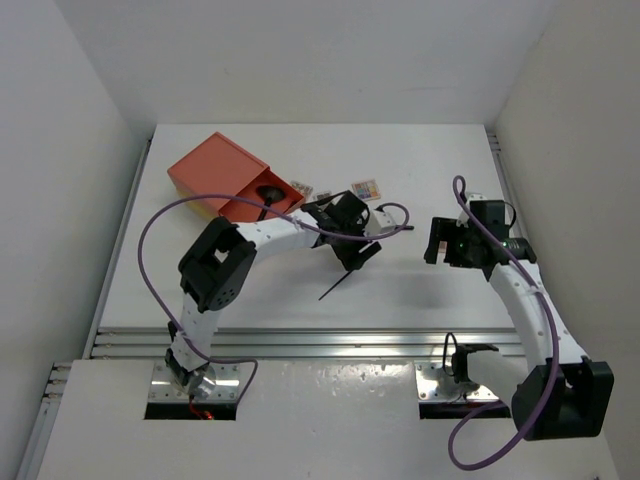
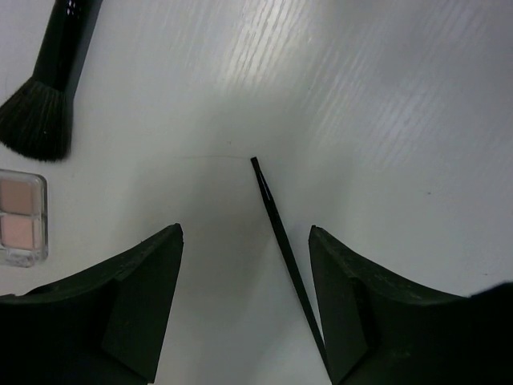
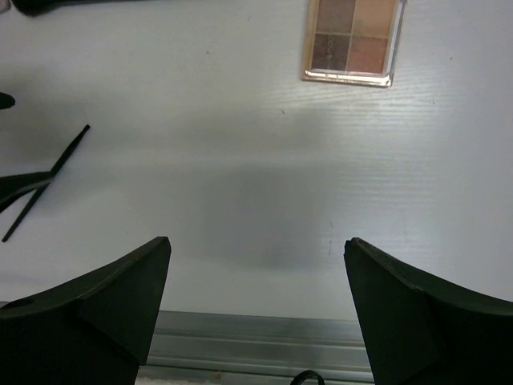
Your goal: Organize the makeup
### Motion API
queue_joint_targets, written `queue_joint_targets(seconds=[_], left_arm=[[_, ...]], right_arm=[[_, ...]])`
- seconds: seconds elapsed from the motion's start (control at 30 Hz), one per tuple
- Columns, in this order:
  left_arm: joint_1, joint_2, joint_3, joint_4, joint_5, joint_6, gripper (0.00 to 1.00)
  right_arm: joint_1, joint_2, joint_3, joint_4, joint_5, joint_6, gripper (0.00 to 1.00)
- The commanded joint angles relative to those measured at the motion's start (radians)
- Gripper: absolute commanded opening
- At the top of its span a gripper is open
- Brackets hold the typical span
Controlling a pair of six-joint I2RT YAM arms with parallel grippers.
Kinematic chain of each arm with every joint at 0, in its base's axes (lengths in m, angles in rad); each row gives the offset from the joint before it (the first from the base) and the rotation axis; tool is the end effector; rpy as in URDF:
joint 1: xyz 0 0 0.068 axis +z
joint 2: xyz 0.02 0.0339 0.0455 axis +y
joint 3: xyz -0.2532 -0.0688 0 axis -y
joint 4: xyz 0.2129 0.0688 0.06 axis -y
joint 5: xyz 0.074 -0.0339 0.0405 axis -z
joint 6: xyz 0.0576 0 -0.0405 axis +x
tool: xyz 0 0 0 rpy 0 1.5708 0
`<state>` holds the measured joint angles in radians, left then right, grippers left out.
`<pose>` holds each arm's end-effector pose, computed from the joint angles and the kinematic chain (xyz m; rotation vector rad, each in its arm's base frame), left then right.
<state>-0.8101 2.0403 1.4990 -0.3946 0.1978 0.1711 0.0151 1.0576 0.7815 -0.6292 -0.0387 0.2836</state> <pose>0.2850 -0.3159 0.1760 1.2766 2.2132 -0.5041 0.1981 0.0052 0.2303 0.3159 2.4633 0.1752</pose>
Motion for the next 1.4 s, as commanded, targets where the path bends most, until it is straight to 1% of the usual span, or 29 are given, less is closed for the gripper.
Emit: queue_joint_targets(seconds=[0.0,0.1,0.2,0.27,0.3,0.37,0.43,0.47,0.53,0.57,0.73,0.77,0.87,0.93,0.97,1.03,1.07,1.17,1.33,1.37], left_arm=[[-0.004,-0.017,-0.025,-0.019,-0.017,-0.029,0.69],[-0.017,-0.017,-0.074,-0.030,0.005,-0.016,0.69],[-0.017,0.012,-0.088,-0.030,0.005,-0.001,0.69],[-0.017,0.034,-0.088,-0.030,-0.006,-0.019,0.68],[-0.017,0.049,-0.088,-0.030,-0.006,-0.036,0.67],[-0.006,0.061,-0.088,-0.030,-0.006,-0.055,0.60],[-0.006,0.072,-0.088,-0.030,-0.006,-0.064,0.50],[-0.006,0.072,-0.088,-0.030,-0.006,-0.064,0.35],[-0.006,0.072,-0.088,-0.030,-0.006,-0.064,0.14],[-0.006,0.072,-0.088,-0.030,0.003,-0.064,0.00],[-0.006,0.048,-0.097,-0.039,0.003,-0.044,0.00],[-0.006,0.035,-0.097,-0.039,0.003,-0.015,0.00],[-0.006,-0.021,-0.047,-0.039,-0.026,0.005,0.00],[0.003,-0.041,0.012,-0.053,-0.051,0.005,0.00],[0.018,-0.042,0.091,-0.065,-0.051,0.005,0.00],[0.055,-0.042,0.177,-0.082,-0.051,-0.007,0.00],[0.066,-0.032,0.266,-0.107,-0.051,-0.007,0.00],[0.110,-0.041,0.393,-0.133,-0.051,-0.028,0.00],[0.178,-0.129,0.454,-0.133,-0.101,-0.053,0.00],[0.210,-0.143,0.454,-0.124,-0.101,-0.053,0.00]], right_arm=[[-0.004,-0.018,-0.007,-0.035,0.013,-0.012,0.90],[-0.004,-0.028,-0.022,-0.043,0.014,-0.018,0.91],[-0.006,-0.028,-0.031,-0.056,0.017,-0.023,0.91],[-0.007,-0.025,-0.024,-0.067,0.013,-0.026,0.91],[-0.004,-0.025,-0.021,-0.070,0.011,-0.024,0.91],[-0.007,-0.025,-0.016,-0.078,0.008,-0.029,0.91],[-0.006,-0.027,-0.014,-0.081,0.010,-0.032,0.91],[-0.007,-0.028,-0.013,-0.083,0.016,-0.038,0.91],[-0.009,-0.034,-0.010,-0.078,0.026,-0.037,0.91],[-0.007,-0.038,-0.010,-0.079,0.029,-0.037,0.91],[-0.007,-0.050,-0.021,-0.063,0.037,-0.015,0.91],[-0.009,-0.048,-0.019,-0.057,0.037,-0.009,0.91],[-0.006,-0.044,-0.021,-0.038,0.031,0.000,0.91],[-0.007,-0.038,-0.019,-0.018,0.030,-0.003,0.91],[-0.004,-0.035,-0.021,-0.004,0.030,-0.003,0.91],[-0.009,-0.018,-0.021,0.023,0.033,-0.004,0.91],[-0.006,-0.012,-0.019,0.042,0.034,-0.001,0.91],[-0.006,0.021,-0.002,0.078,0.020,0.031,0.90],[0.003,0.105,0.036,0.146,-0.029,0.063,0.89],[0.014,0.119,0.041,0.152,-0.032,0.066,0.89]])
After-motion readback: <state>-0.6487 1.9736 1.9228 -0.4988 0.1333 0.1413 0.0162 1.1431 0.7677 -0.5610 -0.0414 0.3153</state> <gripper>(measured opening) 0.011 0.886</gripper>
